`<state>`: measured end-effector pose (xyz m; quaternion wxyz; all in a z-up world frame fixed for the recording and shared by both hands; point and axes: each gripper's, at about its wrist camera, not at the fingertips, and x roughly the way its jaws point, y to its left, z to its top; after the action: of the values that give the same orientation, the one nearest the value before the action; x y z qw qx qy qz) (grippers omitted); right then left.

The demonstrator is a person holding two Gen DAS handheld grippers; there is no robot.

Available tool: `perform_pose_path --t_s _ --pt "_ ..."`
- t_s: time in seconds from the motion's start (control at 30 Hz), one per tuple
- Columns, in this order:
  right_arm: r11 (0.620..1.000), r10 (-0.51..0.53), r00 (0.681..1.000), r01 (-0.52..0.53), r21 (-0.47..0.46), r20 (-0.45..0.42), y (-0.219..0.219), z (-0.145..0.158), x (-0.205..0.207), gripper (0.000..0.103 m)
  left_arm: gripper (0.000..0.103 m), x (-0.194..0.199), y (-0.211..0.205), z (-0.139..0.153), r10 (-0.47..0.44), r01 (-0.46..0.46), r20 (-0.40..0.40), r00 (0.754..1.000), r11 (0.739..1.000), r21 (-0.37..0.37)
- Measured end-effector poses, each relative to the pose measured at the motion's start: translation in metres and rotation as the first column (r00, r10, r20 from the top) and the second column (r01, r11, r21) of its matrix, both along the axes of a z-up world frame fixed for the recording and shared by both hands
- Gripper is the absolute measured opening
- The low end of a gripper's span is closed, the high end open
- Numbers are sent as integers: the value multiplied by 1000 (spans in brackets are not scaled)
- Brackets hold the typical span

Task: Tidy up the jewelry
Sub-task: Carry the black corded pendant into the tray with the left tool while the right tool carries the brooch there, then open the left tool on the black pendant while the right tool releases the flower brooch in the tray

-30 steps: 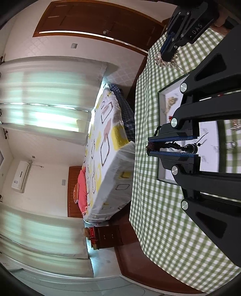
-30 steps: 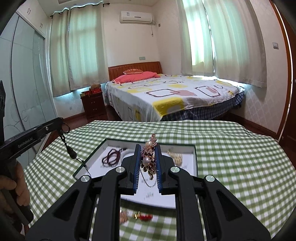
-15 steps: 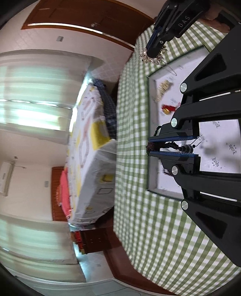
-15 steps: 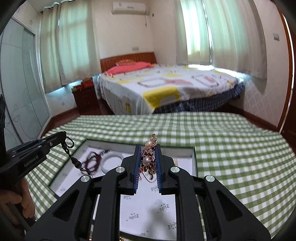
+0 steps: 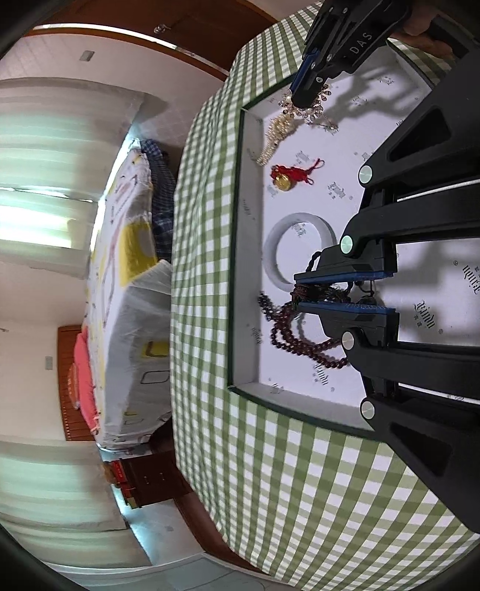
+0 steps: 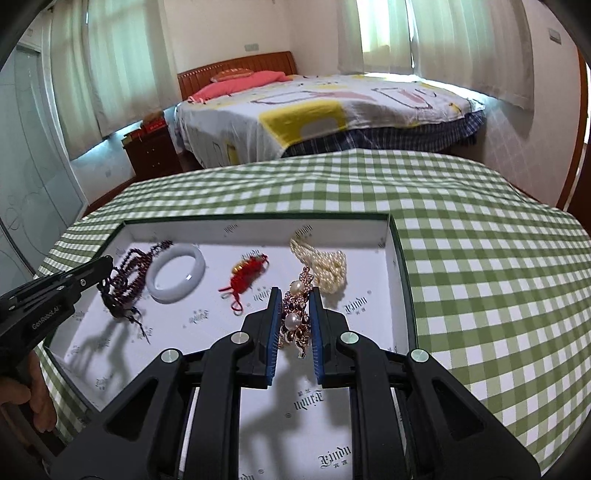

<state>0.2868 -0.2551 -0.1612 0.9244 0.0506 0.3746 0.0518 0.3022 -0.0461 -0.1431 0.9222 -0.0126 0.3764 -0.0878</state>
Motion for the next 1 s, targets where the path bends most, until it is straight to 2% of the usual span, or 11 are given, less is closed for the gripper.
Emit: perform_pose_path --t_s 0.17,0.47,0.57,0.63,0.67,0.77,1.0 --pt "1000 -10 1000 11 10 -29 -4 -8 3 15 11 7 -2 -10 -5 5 -58 998 1000 -7" --pt "1000 -16 999 17 21 -48 -6 -12 4 17 12 8 -4 -18 -6 7 -83 997 1000 11" --pt "1000 -15 999 16 13 -35 -5 -11 3 25 14 9 -4 -19 -6 7 -92 996 1000 14" --pt "1000 -11 999 12 9 -32 -4 -11 3 34 22 8 -6 -20 -11 13 -92 996 1000 17" --pt "1000 -11 999 11 10 -32 -5 -10 3 34 30 8 -7 -20 -13 15 -90 996 1000 23" --pt "1000 -9 999 10 11 -33 -5 -10 2 35 43 5 -7 -20 -18 20 -81 997 999 28" --pt "1000 -4 1000 4 11 -20 -1 -7 0 48 61 2 -10 -17 -22 24 -74 997 999 31"
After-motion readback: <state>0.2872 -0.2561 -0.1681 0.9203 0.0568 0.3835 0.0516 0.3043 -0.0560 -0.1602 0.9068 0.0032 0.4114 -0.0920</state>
